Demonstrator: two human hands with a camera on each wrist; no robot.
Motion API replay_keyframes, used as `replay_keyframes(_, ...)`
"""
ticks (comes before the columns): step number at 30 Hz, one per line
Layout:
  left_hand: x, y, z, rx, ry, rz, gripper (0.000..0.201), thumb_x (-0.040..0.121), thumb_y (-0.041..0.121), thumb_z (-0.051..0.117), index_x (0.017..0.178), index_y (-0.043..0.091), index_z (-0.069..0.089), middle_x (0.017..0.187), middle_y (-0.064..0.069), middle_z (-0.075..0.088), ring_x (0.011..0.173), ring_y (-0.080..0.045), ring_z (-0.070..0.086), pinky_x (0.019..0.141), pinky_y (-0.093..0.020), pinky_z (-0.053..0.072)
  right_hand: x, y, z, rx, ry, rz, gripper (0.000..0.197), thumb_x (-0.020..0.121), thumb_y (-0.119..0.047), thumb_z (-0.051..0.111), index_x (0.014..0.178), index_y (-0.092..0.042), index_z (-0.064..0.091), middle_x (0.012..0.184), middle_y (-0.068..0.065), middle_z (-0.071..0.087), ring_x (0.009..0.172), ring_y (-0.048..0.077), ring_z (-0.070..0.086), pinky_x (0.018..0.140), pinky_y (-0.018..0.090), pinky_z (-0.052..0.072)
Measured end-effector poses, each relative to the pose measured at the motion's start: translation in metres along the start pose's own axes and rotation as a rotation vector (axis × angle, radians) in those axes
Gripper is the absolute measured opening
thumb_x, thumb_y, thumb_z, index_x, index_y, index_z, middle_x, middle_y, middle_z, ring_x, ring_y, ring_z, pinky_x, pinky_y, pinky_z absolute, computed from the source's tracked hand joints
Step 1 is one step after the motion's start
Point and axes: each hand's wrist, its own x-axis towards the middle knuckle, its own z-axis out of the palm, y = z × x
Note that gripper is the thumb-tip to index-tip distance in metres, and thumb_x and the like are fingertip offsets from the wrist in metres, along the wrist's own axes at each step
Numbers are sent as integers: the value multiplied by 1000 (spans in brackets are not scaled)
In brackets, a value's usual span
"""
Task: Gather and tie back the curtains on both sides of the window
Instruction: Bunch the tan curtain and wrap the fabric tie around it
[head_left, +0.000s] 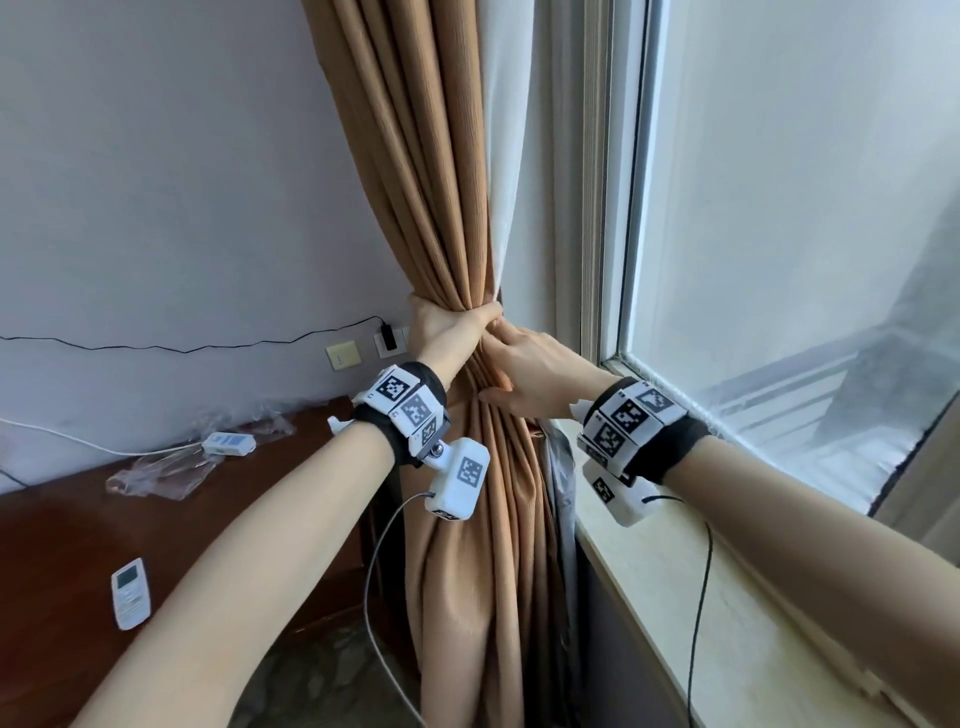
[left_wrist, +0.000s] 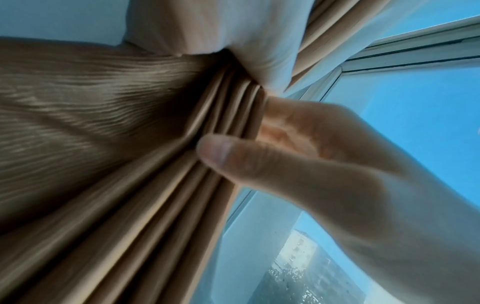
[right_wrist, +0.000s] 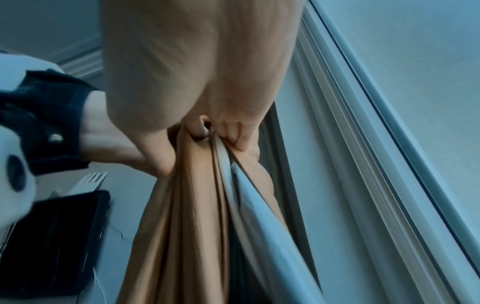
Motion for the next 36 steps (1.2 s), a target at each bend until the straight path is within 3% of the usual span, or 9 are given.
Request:
replay_keyframes(9,5,-2,2,77,45,12,89,30,48,84,104,19,46,89,4,66,85,-16,68,84,-32,55,-4,2,-1,157,54,12,43,79,-24,44,115,-5,56,118,16,56,84,36,58,70,31,37)
replay_keyframes(12,4,-1,-4,115,61,30,80,35,42,78,108,19,54,88,5,68,82,-17,67,80,-31,56,-3,2,-7,284,7,65,49,83,-20,45,131,-17,56,139,15,50,111,35,57,87,37,42)
replay_keyframes(15,5,-1,-12,118,38,78,83,45,43,79,120,19,53,102,4,67,95,-18,66,87,-29,52,-14,4,-3,494,54,84,56,82,-2,47,133,-24,59,155,4,34,135,22,42,108,28,33)
replay_keyframes(17,7,-1,-16,108,29,85,85,52,40,80,127,17,50,111,2,66,102,-19,63,89,-26,47,-23,3,15,661,289,105,49,77,4,46,110,-20,74,141,1,53,124,13,53,102,20,39)
replay_keyframes(20,6,1,-18,108,6,93,87,54,38,79,131,15,48,116,0,64,105,-19,61,87,-22,41,-36,3,49,727,571,276,29,75,1,51,70,-15,74,80,-4,71,74,9,64,71,23,47)
replay_keyframes(24,0,5,-17,106,-35,87,103,38,50,71,131,14,49,117,1,64,105,-18,61,88,-23,42,-42,5,66,653,120,399,28,76,-4,53,70,-15,77,63,-4,68,59,9,60,62,19,43)
replay_keyframes(29,0,7,-17,107,-46,77,107,32,55,69,129,12,50,117,1,63,105,-16,61,91,-25,44,-38,-6,75,561,155,507,24,71,-7,51,68,-9,75,62,6,68,59,20,61,61,23,49)
replay_keyframes(32,0,7,-18,112,-44,83,107,33,53,69,130,13,47,117,1,62,105,-17,60,95,-28,45,-46,-11,89,628,119,558,25,75,-6,49,51,-8,53,46,3,46,45,16,44,49,23,37)
replay_keyframes(36,-1,5,-22,139,-43,87,109,35,57,69,133,16,43,122,-1,61,115,-22,58,104,-35,42,-56,-16,109,586,83,504,15,89,-25,54,81,-16,64,67,1,57,62,19,50,61,25,36)
